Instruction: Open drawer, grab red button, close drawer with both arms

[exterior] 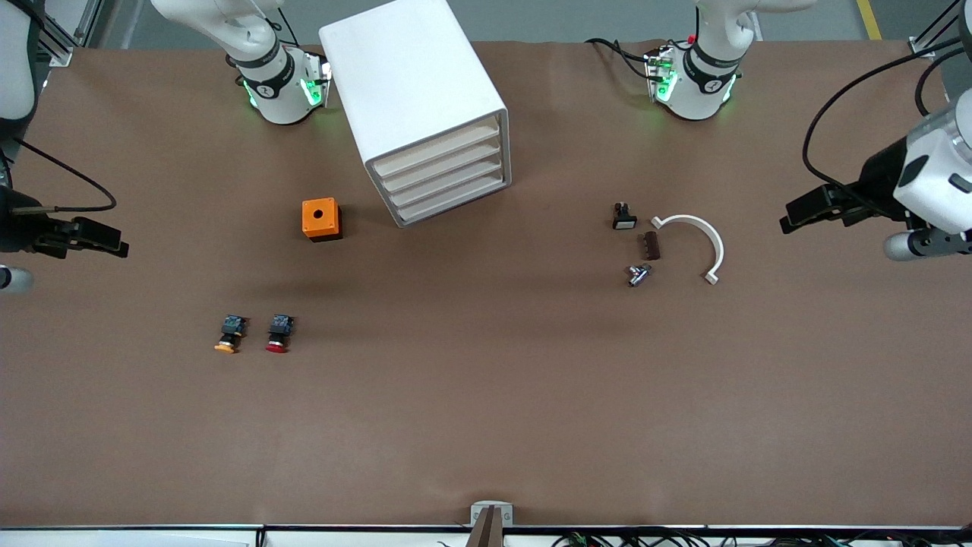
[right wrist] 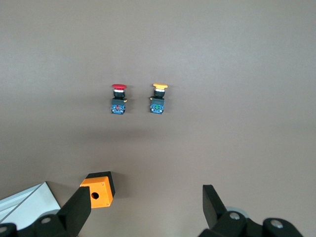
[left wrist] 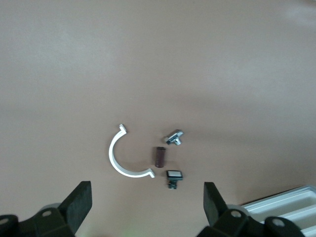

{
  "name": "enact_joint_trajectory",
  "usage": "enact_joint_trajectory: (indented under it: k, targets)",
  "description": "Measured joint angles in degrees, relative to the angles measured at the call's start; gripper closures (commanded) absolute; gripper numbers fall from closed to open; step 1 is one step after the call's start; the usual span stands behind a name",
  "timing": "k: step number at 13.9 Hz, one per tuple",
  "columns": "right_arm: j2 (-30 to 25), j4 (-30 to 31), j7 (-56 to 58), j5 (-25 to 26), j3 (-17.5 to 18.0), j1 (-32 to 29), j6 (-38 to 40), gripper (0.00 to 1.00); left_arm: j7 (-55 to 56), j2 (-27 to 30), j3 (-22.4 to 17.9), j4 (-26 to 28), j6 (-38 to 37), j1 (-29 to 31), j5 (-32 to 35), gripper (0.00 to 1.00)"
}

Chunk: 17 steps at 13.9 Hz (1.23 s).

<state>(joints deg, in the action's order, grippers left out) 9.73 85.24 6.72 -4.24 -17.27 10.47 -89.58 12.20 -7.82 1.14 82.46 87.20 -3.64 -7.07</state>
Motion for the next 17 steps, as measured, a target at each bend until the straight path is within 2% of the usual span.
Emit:
enact_joint_trajectory:
  k: [4,7,9,13,17]
  targets:
    - [0.0,0.1,0.3,0.0,0.0,0.0,0.1,0.00,-1.9,0.5,-0.1,6.0,5.4,0.4,0.0,0.01]
    - [0.0,0.1,0.3,0.0,-0.1,0.0,0.4,0.00,-3.7,3.5,-0.7,12.8,10.8,0.5,0.0,0.01]
    - [0.0,0.1,0.3,0.0,-0.2,-0.1,0.5,0.00,-4.0,5.2,-1.0,15.1,12.2,0.8,0.4,0.01]
    - [-0.1,-3.0,0.4,2.7,0.2,0.1,1.8,0.00,-4.1,7.8,-1.2,15.3,12.4,1.3,1.8,0.01]
    - [-0.1,-4.5,0.4,2.9,0.2,0.1,3.2,0.00,-4.1,8.7,-1.1,13.9,12.3,1.2,1.8,0.01]
